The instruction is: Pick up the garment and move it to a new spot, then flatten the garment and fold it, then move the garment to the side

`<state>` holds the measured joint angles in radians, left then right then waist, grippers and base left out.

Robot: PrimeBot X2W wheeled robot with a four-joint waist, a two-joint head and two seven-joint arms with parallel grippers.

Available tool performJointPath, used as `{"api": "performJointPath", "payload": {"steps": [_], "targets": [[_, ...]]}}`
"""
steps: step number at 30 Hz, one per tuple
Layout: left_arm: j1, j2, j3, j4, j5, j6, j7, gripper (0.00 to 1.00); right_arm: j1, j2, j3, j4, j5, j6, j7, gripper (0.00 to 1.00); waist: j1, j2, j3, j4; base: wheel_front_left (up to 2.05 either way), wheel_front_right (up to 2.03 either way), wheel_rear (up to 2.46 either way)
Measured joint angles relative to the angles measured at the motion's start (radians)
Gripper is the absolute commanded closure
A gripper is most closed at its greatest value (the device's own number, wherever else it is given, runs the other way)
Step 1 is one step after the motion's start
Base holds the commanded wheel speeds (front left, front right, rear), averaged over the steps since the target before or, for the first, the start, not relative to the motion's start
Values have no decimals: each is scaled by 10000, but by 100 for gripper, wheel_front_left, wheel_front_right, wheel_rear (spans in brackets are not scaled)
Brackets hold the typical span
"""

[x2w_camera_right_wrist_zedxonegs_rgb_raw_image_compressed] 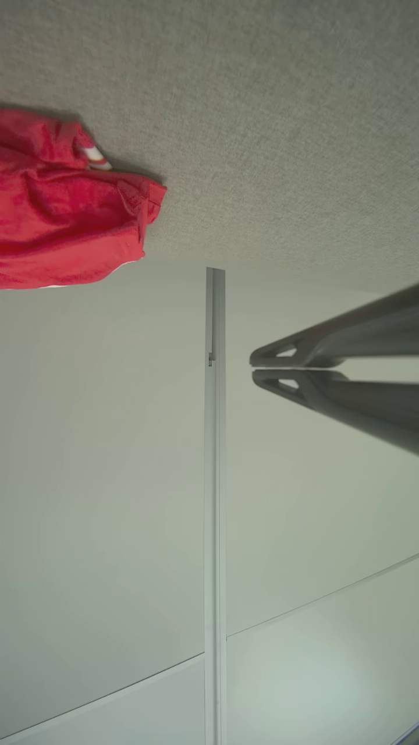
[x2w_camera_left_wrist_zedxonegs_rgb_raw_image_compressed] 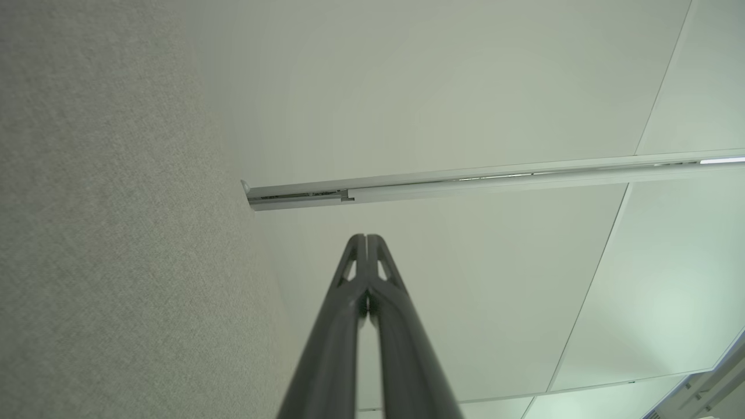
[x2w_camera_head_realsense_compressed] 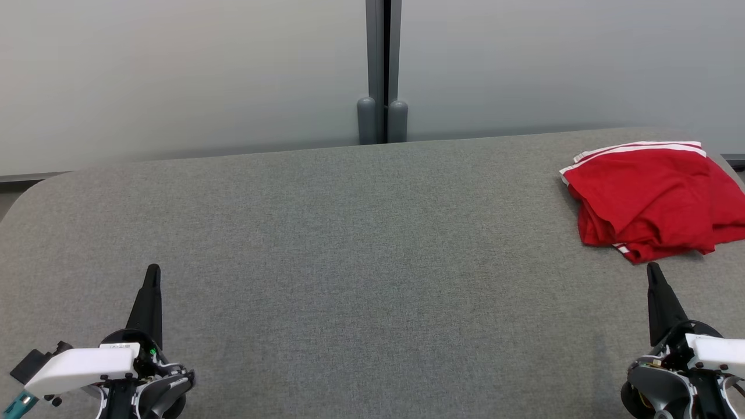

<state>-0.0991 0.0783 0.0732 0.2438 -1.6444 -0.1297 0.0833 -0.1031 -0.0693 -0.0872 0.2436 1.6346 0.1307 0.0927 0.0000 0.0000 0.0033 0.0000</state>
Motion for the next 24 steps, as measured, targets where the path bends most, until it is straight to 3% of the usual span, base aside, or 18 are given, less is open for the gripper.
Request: {"api": "performJointPath", "payload": {"steps": [24], "targets": [[-13, -67, 98, 4, 73, 0, 86, 100, 0, 58, -63, 2, -31, 0, 42, 100, 0, 0, -1, 0, 0, 0, 0]]}}
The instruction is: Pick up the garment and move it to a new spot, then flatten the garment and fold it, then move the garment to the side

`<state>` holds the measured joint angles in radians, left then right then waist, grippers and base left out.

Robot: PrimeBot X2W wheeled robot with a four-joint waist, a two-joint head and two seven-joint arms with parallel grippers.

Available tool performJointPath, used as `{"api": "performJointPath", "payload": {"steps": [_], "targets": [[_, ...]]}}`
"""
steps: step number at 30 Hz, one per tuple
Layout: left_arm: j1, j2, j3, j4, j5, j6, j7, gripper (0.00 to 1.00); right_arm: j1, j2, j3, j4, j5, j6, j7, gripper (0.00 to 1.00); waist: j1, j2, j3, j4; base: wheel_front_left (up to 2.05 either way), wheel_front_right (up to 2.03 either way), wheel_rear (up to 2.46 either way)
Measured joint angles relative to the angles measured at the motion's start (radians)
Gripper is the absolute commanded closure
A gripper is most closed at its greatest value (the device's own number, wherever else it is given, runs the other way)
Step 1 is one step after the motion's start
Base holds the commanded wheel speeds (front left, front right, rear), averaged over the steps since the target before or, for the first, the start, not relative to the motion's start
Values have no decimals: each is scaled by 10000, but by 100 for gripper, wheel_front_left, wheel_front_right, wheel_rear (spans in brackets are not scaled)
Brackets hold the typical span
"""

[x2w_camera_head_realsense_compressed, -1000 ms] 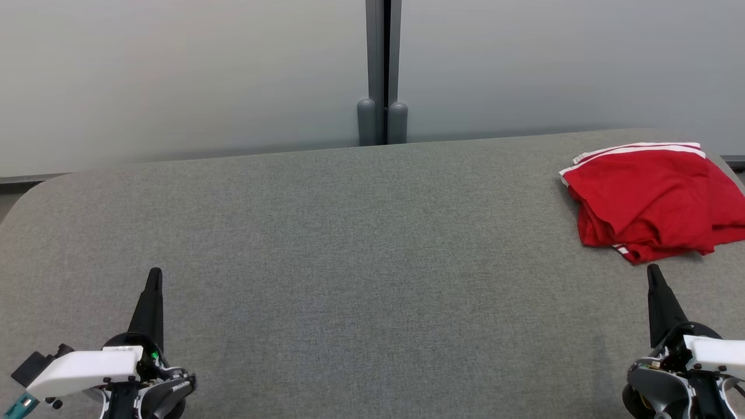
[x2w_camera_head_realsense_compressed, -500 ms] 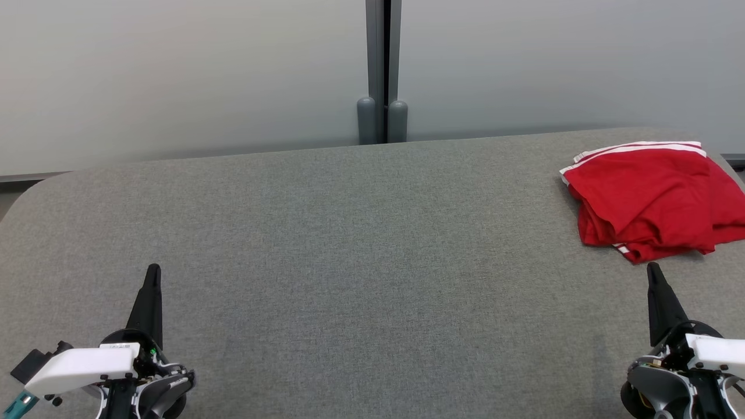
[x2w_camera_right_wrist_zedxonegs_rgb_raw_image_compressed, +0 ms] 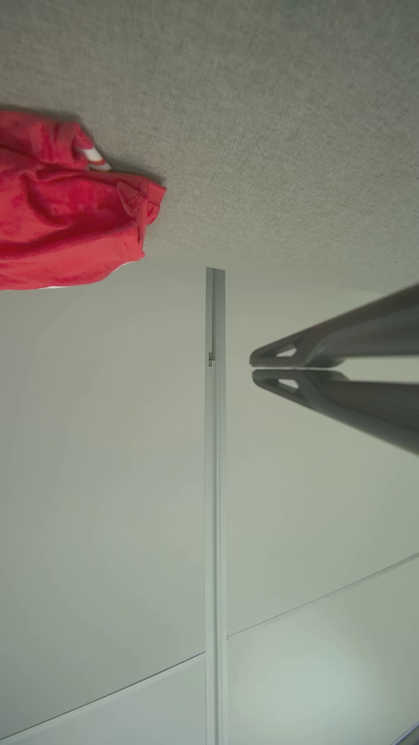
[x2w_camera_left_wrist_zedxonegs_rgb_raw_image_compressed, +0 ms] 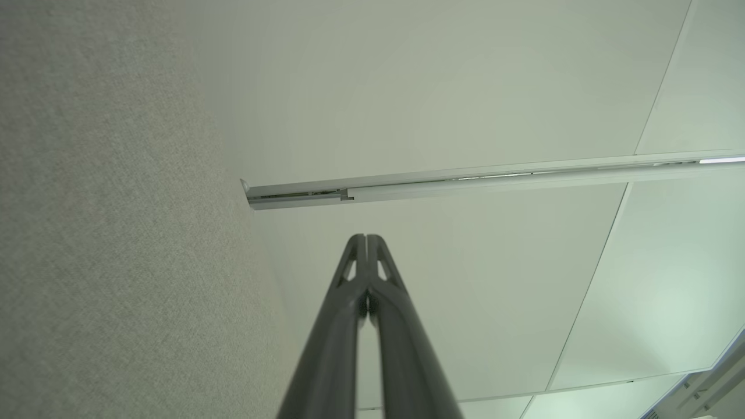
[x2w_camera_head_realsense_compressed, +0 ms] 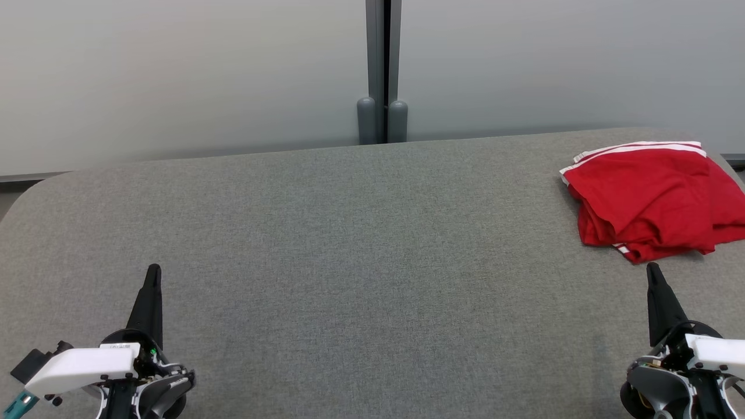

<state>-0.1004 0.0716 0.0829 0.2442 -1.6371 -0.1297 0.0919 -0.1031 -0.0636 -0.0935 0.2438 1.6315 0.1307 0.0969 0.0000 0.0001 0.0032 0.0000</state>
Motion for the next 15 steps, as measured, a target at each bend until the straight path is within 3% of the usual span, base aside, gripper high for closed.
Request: {"api": "performJointPath", "payload": {"steps": [15], "targets": [[-2, -40, 44, 0, 17, 0, 17, 100, 0, 29, -33, 2, -42, 0, 38, 100, 0, 0, 0, 0, 0, 0, 0]]}}
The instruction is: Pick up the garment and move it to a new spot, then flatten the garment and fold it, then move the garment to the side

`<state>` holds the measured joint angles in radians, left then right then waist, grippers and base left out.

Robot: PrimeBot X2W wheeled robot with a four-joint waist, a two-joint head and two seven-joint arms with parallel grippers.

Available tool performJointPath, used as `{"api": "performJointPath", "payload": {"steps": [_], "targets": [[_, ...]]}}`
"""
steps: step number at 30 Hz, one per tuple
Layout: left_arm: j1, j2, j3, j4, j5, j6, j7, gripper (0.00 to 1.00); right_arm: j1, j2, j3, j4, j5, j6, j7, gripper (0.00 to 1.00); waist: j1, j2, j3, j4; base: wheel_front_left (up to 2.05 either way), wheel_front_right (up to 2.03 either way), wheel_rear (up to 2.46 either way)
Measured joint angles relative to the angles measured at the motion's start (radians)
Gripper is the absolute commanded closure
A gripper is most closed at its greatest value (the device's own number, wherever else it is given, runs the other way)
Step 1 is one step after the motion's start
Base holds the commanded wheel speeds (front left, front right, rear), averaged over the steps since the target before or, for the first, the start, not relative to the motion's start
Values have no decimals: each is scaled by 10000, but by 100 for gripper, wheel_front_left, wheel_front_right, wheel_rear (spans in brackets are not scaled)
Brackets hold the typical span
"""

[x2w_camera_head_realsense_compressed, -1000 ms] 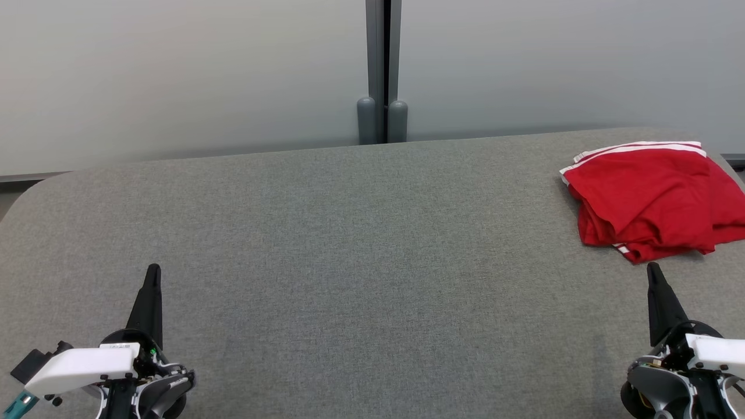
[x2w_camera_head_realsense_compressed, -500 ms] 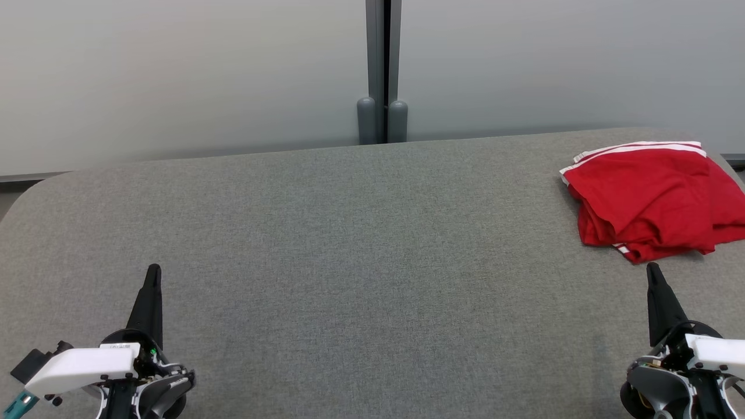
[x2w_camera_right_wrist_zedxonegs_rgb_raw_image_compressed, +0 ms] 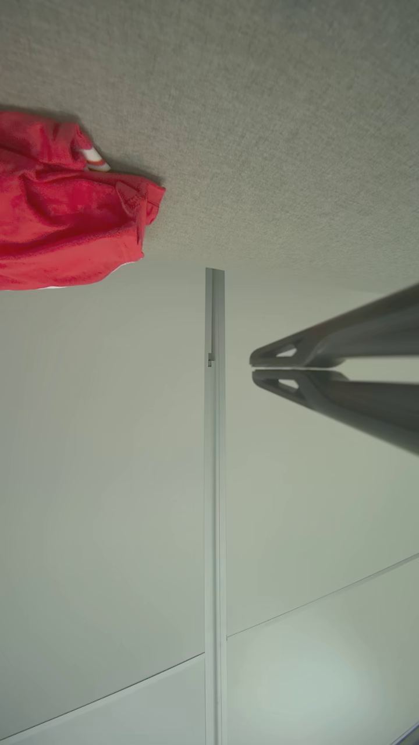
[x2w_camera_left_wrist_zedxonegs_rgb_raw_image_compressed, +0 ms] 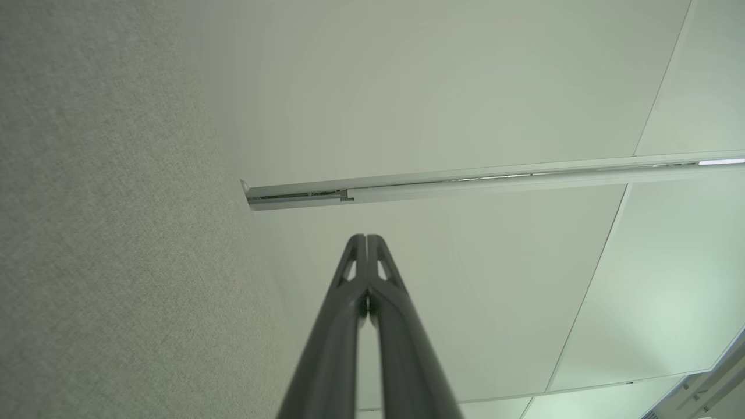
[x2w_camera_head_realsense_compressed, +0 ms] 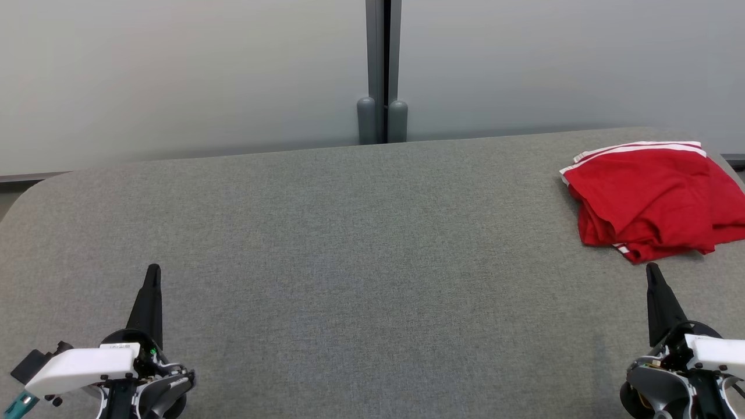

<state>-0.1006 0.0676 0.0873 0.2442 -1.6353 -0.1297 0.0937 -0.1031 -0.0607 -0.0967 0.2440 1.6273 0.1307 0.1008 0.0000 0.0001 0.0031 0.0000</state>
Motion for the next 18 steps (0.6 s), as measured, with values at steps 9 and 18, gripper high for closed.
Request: {"api": "performJointPath", "payload": {"steps": [9, 18], "targets": [[0, -27, 31, 2, 29, 0, 29, 100, -1, 12, -23, 0, -8, 0, 21, 100, 0, 0, 0, 0, 0, 0, 0], [-1, -52, 58, 4, 56, 0, 42, 100, -1, 25, -44, 2, -19, 0, 35, 100, 0, 0, 0, 0, 0, 0, 0]]}}
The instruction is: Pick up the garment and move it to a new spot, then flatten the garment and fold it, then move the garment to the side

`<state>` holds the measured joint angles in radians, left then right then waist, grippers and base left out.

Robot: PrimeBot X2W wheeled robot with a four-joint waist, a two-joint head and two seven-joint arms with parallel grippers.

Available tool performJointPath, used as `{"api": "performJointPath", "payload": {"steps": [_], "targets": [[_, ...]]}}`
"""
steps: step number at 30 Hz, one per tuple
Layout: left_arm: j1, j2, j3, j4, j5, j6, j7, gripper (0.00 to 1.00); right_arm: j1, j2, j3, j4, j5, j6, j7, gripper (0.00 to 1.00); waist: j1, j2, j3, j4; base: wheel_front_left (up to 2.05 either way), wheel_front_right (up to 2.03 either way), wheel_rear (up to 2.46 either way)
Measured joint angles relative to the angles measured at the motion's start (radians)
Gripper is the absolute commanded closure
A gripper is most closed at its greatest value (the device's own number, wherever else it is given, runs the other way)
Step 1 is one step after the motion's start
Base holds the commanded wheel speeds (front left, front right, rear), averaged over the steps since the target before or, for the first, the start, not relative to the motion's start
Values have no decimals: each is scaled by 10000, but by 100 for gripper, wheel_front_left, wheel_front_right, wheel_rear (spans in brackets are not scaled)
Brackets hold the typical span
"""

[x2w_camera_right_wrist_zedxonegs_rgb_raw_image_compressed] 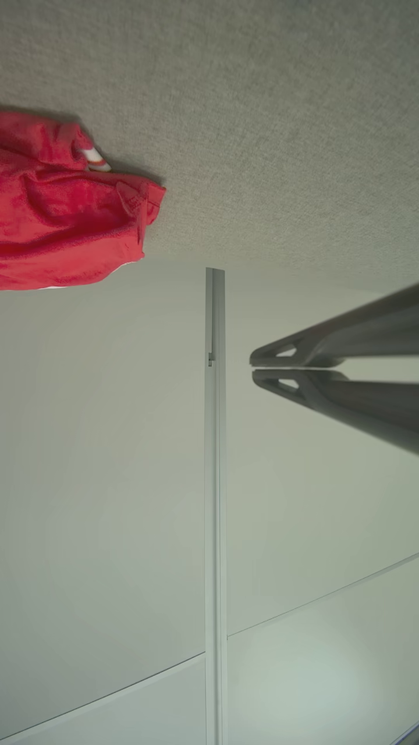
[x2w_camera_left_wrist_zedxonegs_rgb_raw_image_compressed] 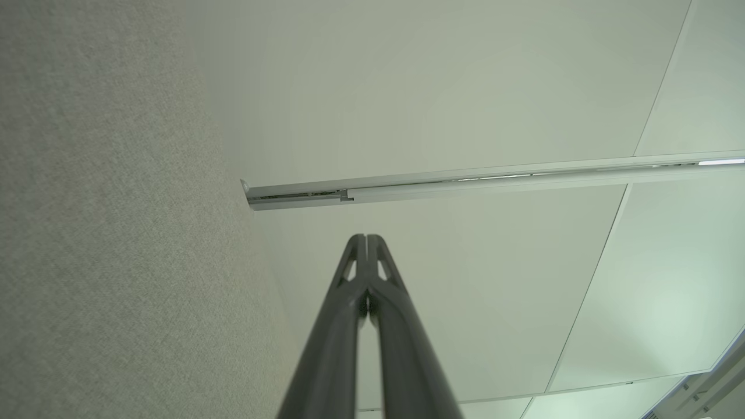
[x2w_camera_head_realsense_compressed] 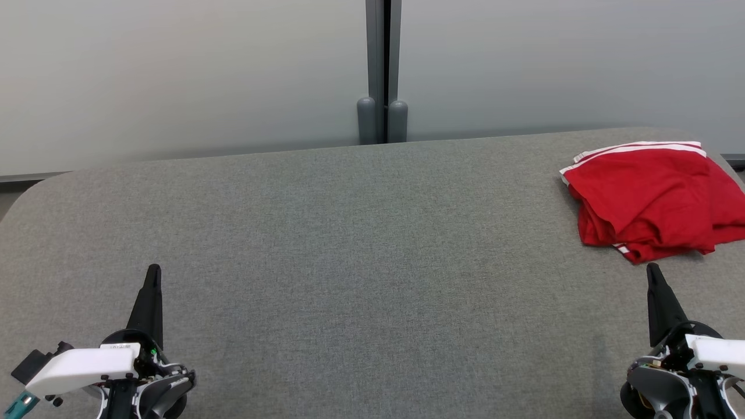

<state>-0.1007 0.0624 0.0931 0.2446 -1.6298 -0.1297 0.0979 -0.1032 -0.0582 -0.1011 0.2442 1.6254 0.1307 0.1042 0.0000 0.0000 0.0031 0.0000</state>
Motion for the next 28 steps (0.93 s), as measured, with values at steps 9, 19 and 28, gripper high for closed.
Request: {"api": "performJointPath", "payload": {"steps": [9, 19, 28], "targets": [[0, -15, 21, 0, 12, 0, 33, 100, -1, 15, -23, 0, -13, 0, 4, 100, 0, 0, 0, 0, 0, 0, 0], [-1, -35, 44, 2, 17, 0, 44, 100, -1, 23, -40, 0, -25, 0, 15, 100, 0, 0, 0, 0, 0, 0, 0], [-2, -46, 61, 4, 27, 0, 63, 100, -1, 27, -56, 2, -40, 0, 17, 100, 0, 0, 0, 0, 0, 0, 0]]}}
